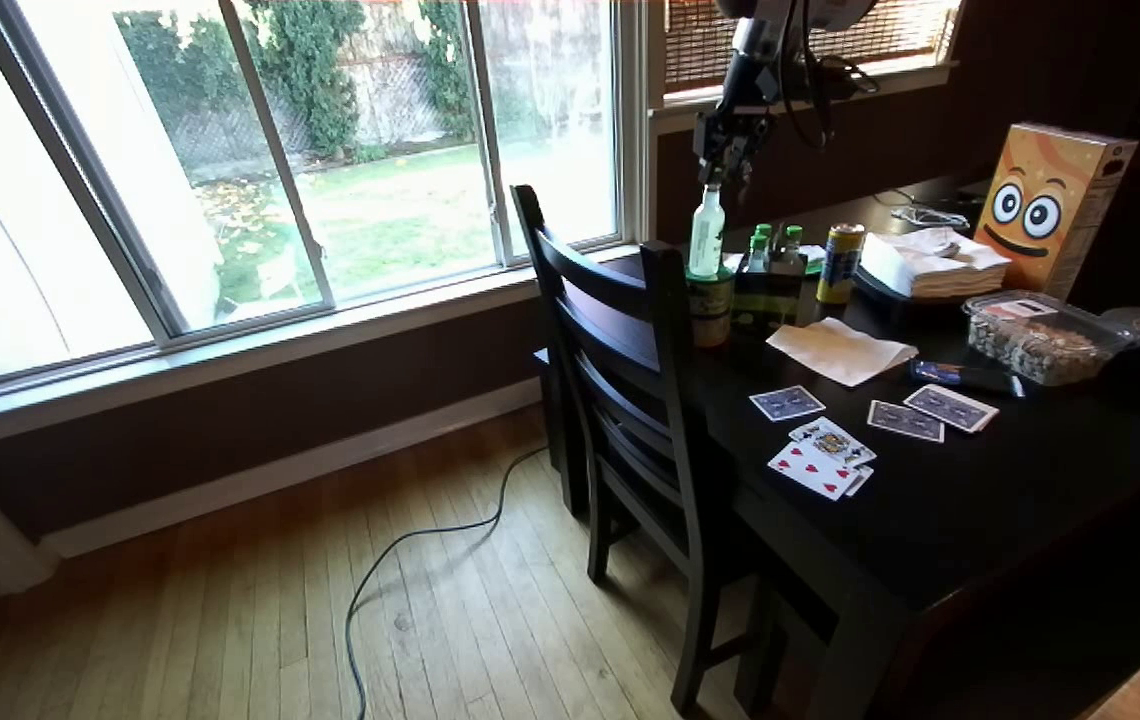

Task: Move the bottle to the right

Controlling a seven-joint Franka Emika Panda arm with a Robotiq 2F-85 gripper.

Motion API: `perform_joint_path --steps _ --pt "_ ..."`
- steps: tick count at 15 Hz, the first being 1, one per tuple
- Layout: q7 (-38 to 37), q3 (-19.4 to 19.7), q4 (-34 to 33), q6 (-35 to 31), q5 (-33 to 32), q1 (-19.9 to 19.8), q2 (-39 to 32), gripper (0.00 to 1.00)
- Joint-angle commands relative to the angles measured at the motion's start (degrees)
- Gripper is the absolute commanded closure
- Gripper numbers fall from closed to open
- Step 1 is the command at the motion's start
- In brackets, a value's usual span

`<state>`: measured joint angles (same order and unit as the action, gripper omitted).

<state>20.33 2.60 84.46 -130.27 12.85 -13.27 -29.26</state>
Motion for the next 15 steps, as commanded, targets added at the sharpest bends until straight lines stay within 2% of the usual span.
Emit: perform_joint_path --steps 1,2,4,5,6,8,12,13,15 --pt "1.74 -1.91 -1.95 -1.91 0.79 -1.39 -1.49 0.50" --pt "1.76 -2.08 -1.97 -2.10 0.83 -1.45 -1.53 0.43" --pt "2.04 -2.19 -1.85 -2.91 0.46 -1.44 -1.58 0.42" --pt "2.16 -2.29 -1.87 -3.19 0.47 -1.49 -1.60 0.37" --pt "2.22 -2.32 -1.81 -3.38 0.40 -1.50 -1.55 0.43" --pt "2.23 -2.20 -1.53 -4.04 -0.04 -1.38 -1.39 0.63" --pt "0.76 -1.79 -0.81 -3.55 -0.59 -0.90 -0.43 0.91" --pt "0.12 -1.76 -0.36 -3.10 -0.59 -0.68 0.36 0.96" --pt "-1.09 -1.65 0.63 -2.87 -0.72 -0.12 2.06 0.93"
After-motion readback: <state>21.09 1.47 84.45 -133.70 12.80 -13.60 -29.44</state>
